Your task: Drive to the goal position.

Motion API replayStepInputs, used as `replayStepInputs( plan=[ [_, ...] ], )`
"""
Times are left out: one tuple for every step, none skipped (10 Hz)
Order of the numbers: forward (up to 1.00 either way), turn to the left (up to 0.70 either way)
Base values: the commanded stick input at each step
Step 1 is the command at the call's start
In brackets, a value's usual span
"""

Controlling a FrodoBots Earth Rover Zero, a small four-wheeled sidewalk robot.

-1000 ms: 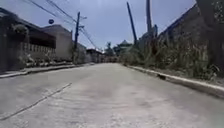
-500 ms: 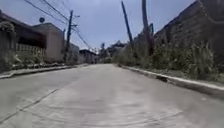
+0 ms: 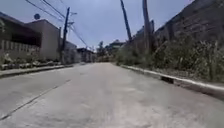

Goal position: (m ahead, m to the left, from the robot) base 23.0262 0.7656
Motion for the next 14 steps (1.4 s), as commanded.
replayStepInputs(
  plan=[
    [1.00, 0.00],
    [1.00, 0.03],
    [1.00, 0.03],
    [1.00, 0.03],
    [1.00, 0.03],
    [1.00, 0.03],
    [1.00, 0.03],
    [1.00, 0.03],
    [1.00, 0.03],
    [1.00, 0.03],
    [1.00, 0.03],
    [1.00, 0.03],
    [1.00, 0.03],
    [1.00, 0.03]
  ],
)
